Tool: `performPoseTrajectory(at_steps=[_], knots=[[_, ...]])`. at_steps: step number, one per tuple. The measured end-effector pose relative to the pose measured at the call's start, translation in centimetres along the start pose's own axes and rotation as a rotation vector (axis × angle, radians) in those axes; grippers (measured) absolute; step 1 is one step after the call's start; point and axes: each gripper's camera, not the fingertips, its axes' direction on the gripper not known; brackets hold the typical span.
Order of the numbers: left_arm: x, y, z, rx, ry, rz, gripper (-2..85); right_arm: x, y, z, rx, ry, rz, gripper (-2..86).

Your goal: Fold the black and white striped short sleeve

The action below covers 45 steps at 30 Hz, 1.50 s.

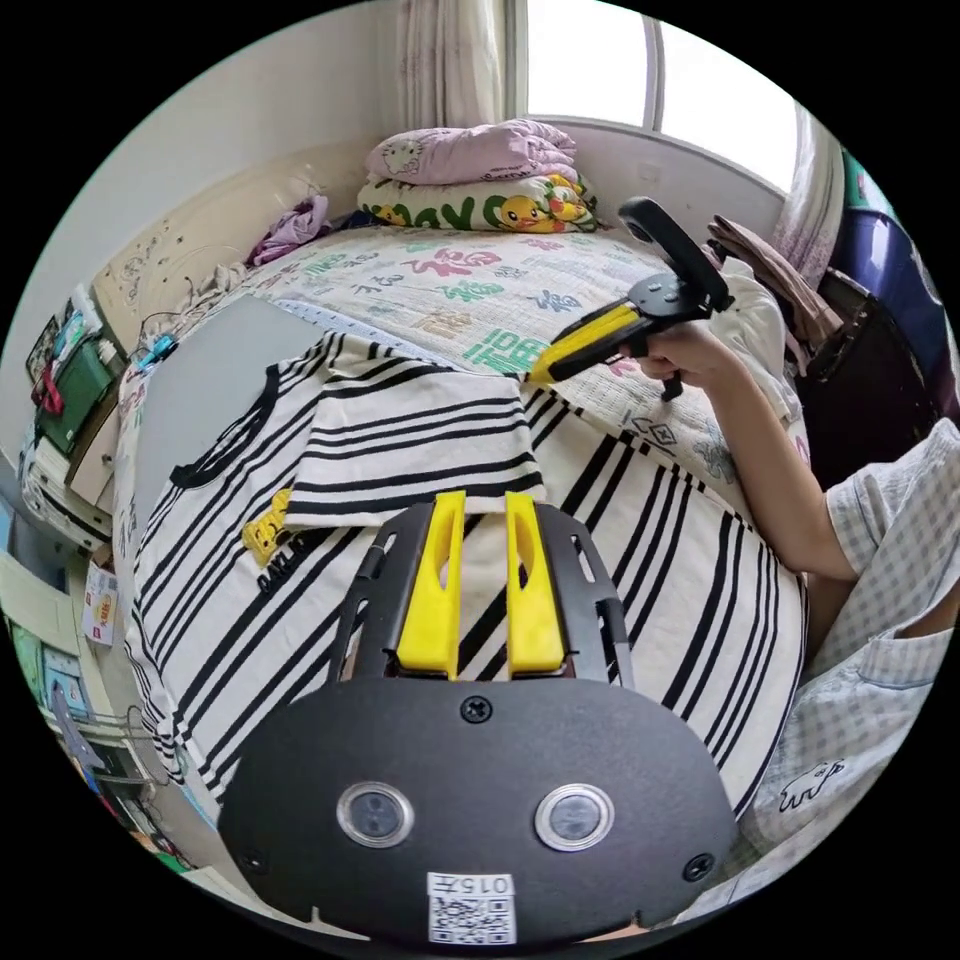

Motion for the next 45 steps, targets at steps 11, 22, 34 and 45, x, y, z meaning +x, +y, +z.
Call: performPoseTrajectory(at_steps=[11,22,34,45], knots=[[-11.0,2.3,1.9,-0.075,-0.098,-0.231,5.0,4.9,7.4,8.9,-0.034,0.006,0.009,-0.7],[-21.7,19.1,-12.6,0.119,-0.128,-0.468,5.9,2.3,18.5,9.9,0.192,0.052,-0.080,4.0],[-39.9,46.4,-19.0,0.440,-0.004,-1.132,9.8,-18.9,2.6,41.4,0.035,-0.294,-0.342,6.4],[-46.7,48.1,-14.8,0.457,0.214,-1.099,0.1,-30.0,-2.3,76.7,-0.266,0.039,-0.433,9.6]])
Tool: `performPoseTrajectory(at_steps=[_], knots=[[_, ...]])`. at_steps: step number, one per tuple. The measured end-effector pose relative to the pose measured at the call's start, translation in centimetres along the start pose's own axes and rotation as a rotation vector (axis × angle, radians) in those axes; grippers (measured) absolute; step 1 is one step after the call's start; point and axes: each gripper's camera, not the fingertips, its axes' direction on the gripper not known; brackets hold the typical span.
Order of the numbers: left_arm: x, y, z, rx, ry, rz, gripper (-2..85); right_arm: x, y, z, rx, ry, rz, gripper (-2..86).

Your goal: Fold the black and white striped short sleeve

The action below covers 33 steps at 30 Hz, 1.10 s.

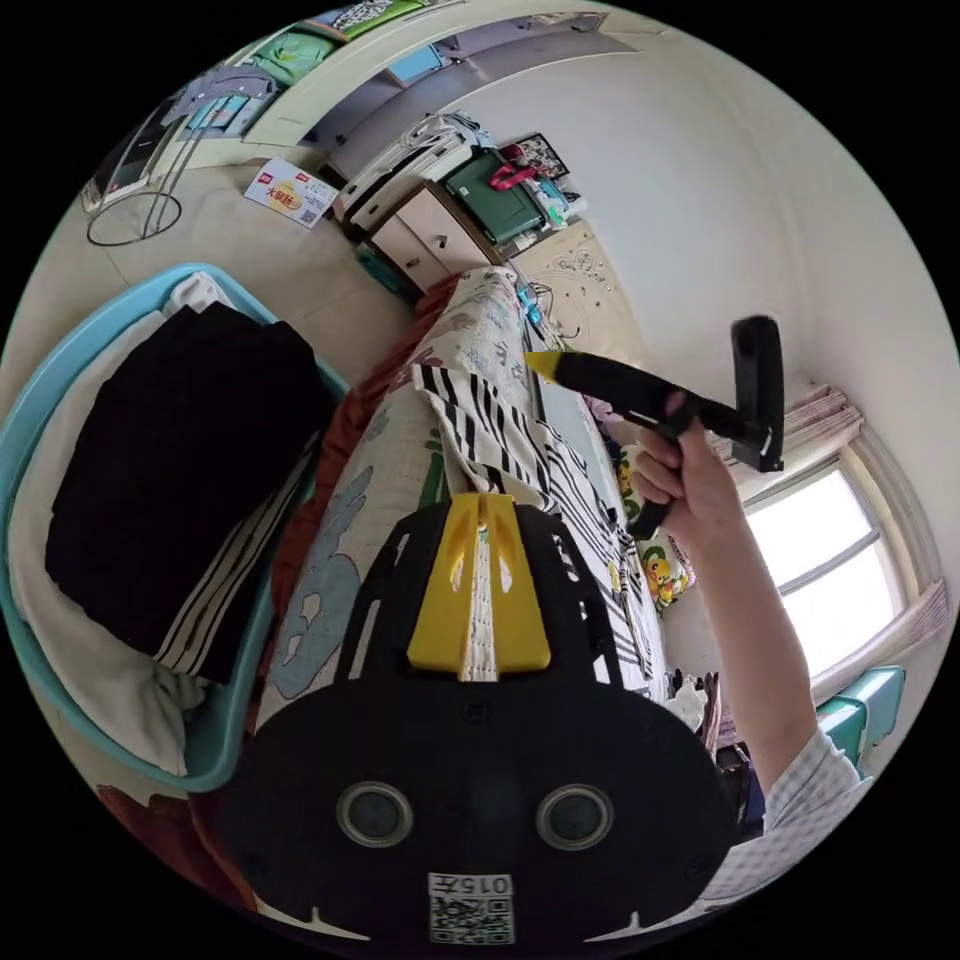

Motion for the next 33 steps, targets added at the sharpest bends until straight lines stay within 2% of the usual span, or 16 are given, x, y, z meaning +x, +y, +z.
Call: performPoseTrajectory(at_steps=[8,11,16,20,23,26,31,33], knots=[[-1.1,-0.9,-0.1,-0.045,0.015,0.012,-0.8,-1.1,-3.6,22.0,-0.276,0.227,-0.011,13.1],[-1.3,-1.0,-0.1,-0.049,0.025,0.014,-0.7,-0.7,-2.9,25.6,-0.306,0.247,-0.003,12.3],[-0.9,-0.8,-0.2,-0.047,0.030,0.025,-0.7,-0.9,-0.6,28.6,-0.321,0.305,-0.057,2.4],[1.6,-0.2,-1.1,-0.005,-0.035,0.114,-0.7,0.8,1.0,25.5,-0.202,0.263,-0.011,-0.3],[4.6,0.3,-2.2,0.042,-0.118,0.235,-0.7,3.5,3.6,19.3,-0.059,0.226,0.048,-0.7],[7.3,1.0,-2.7,0.062,-0.069,0.345,-0.7,6.6,8.8,12.1,0.092,0.193,0.098,-0.8],[14.4,3.2,-1.9,-0.031,-0.005,0.682,-0.6,12.1,22.6,2.5,0.259,0.156,0.217,-0.8],[17.6,4.9,0.3,-0.141,0.025,0.830,-0.5,13.6,27.5,1.0,0.287,0.141,0.263,-0.8]])
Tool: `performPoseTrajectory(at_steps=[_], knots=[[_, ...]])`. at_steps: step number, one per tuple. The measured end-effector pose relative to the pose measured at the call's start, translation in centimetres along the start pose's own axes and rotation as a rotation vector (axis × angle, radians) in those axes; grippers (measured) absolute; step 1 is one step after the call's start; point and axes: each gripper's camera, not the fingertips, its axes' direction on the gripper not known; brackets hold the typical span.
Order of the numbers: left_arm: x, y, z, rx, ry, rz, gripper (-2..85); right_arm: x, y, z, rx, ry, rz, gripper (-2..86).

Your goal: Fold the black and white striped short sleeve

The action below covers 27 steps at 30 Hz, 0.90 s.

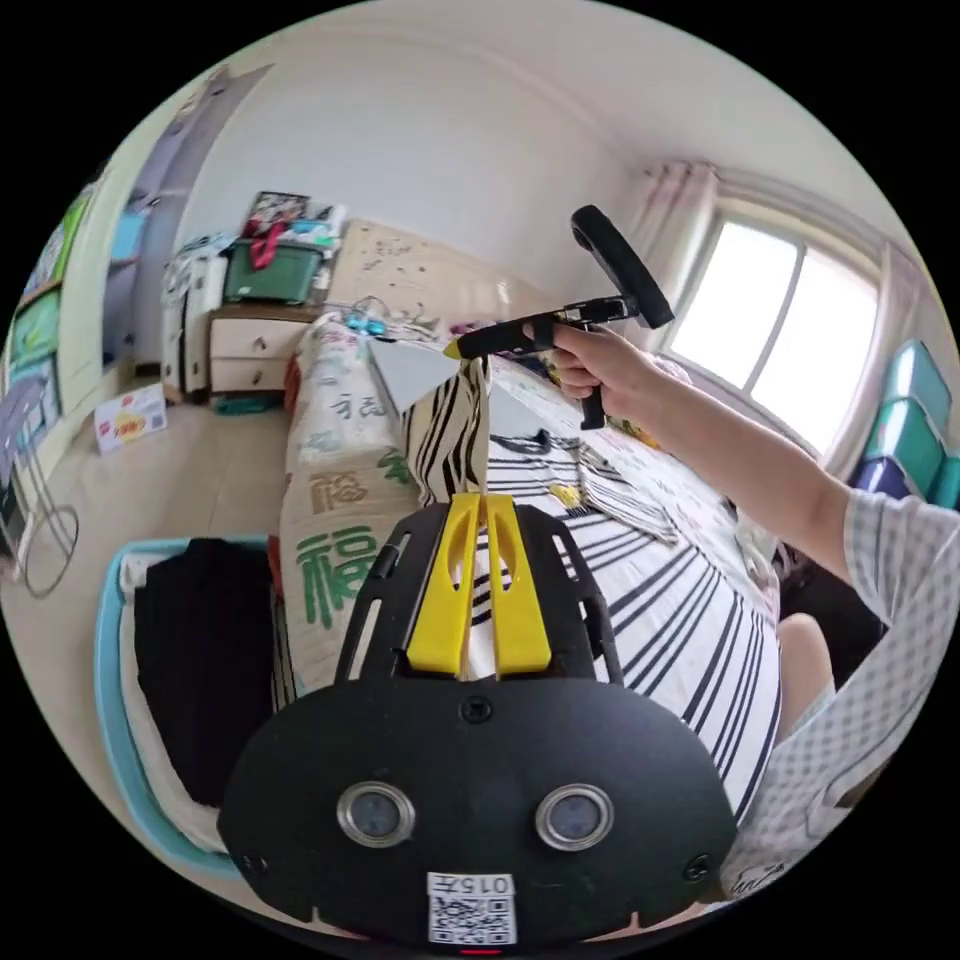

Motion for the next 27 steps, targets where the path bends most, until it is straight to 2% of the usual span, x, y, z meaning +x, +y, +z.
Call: performPoseTrajectory(at_steps=[3,8,13,15,20,23,27], knots=[[3.7,-0.7,3.5,-0.163,0.051,0.169,-0.2,4.2,5.8,-2.6,0.025,-0.025,0.101,-0.7],[7.4,-0.9,8.2,-0.351,0.056,0.287,1.1,9.1,12.5,-2.5,-0.030,-0.047,0.236,-0.6],[8.5,-1.1,7.8,-0.362,0.114,0.331,5.5,12.9,17.8,-4.7,-0.076,0.035,0.388,0.2],[7.1,-1.3,6.1,-0.270,0.039,0.256,6.0,11.8,18.5,-7.2,-0.035,-0.010,0.343,1.7],[4.2,-0.7,5.9,-0.204,-0.208,0.071,6.3,1.9,19.2,-12.8,-0.010,-0.179,0.065,5.1],[3.8,-0.6,7.0,-0.197,-0.239,0.032,6.6,-3.1,19.4,-13.3,-0.055,-0.253,-0.024,6.4],[3.9,-0.8,7.3,-0.184,-0.228,0.040,7.0,-5.7,18.9,-12.8,-0.116,-0.205,-0.021,8.2]])
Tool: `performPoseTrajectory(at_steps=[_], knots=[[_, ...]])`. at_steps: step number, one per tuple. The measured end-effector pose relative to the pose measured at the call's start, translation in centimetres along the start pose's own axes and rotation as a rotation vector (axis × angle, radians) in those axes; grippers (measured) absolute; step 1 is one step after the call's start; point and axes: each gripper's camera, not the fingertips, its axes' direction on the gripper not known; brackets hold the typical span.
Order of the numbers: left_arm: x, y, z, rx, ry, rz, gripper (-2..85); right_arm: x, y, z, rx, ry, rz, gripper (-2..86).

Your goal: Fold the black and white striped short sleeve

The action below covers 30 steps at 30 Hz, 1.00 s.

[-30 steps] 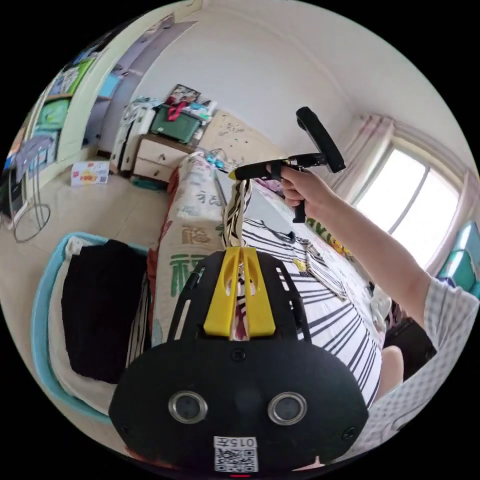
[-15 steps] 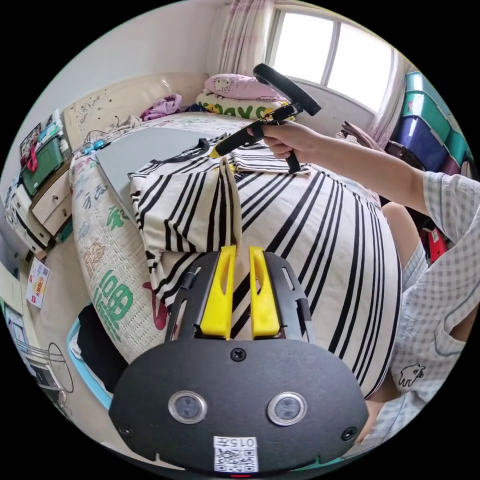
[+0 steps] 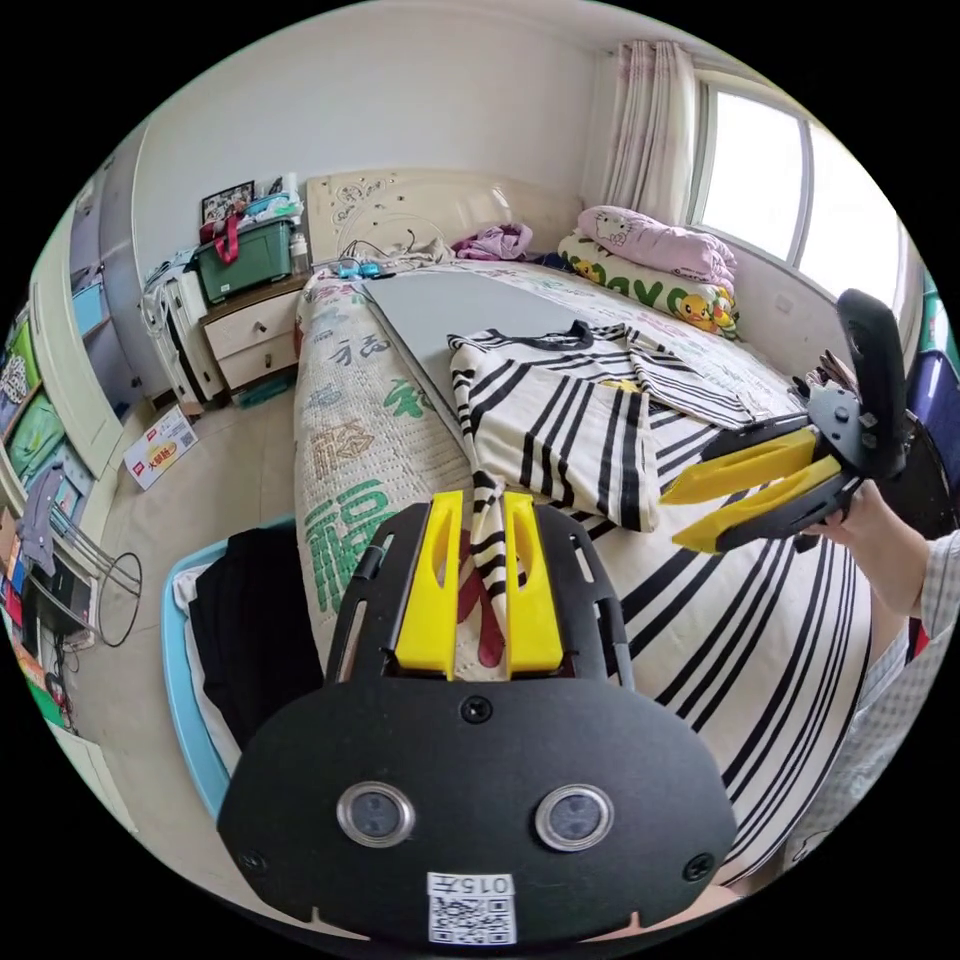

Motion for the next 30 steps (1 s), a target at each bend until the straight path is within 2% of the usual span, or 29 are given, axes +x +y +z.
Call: performPoseTrajectory(at_steps=[6,10,14,16,19,25,30], knots=[[0.4,-0.9,2.5,-0.120,0.005,0.024,5.9,-0.1,-0.4,-2.1,-0.029,0.035,0.059,2.6],[0.2,-1.0,2.4,-0.112,0.002,0.020,2.3,-0.1,0.0,-4.7,-0.020,0.018,0.064,4.3],[-1.3,-0.8,1.6,-0.059,0.062,-0.026,0.3,-2.1,-0.7,-5.9,-0.050,0.093,0.009,6.0],[-1.7,-0.8,1.5,-0.050,0.074,-0.037,0.0,-1.8,-1.2,-6.3,-0.056,0.128,0.032,4.2],[-2.0,-0.9,1.6,-0.053,0.072,-0.048,-0.2,-0.7,-0.9,-8.7,-0.030,0.058,0.079,-0.1],[-2.9,-1.3,2.0,-0.074,0.070,-0.080,0.2,3.1,0.6,-13.0,0.026,-0.093,0.221,-1.0],[-3.6,-1.5,0.7,-0.040,0.077,-0.076,2.1,3.9,0.3,-14.4,0.040,-0.115,0.255,-1.0]])
